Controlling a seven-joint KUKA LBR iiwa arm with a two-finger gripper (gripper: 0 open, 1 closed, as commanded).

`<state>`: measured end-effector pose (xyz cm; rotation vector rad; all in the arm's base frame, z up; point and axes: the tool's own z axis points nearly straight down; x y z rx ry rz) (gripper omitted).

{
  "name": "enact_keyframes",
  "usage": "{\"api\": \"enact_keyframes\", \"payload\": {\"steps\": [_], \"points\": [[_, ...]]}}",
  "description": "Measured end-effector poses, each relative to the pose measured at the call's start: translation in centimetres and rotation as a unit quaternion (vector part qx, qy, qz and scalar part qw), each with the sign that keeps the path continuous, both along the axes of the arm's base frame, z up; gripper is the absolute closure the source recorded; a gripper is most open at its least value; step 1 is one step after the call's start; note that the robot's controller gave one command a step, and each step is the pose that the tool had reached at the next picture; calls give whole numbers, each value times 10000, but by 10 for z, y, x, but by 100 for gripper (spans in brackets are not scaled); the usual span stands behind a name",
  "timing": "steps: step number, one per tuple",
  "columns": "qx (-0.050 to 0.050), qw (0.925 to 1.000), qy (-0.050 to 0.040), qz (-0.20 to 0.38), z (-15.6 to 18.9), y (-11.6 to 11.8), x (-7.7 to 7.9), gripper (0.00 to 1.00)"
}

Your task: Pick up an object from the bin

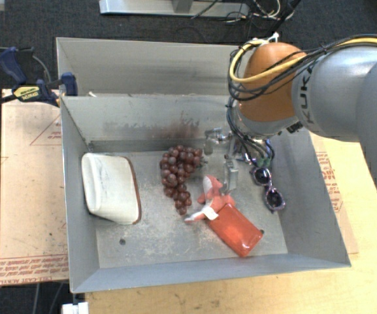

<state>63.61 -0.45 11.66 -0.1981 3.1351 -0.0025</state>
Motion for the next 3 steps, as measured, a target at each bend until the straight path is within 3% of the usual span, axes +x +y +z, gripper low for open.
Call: {"api": "enact_keyframes", "payload": {"steps": [1, 2, 3], "points": [[34, 9992, -62, 392, -24, 24, 12, 0], [-12, 9917, -72, 1284, -32, 47, 11, 0], [6, 9872, -131, 1592, -40, 74, 12, 0]]}}
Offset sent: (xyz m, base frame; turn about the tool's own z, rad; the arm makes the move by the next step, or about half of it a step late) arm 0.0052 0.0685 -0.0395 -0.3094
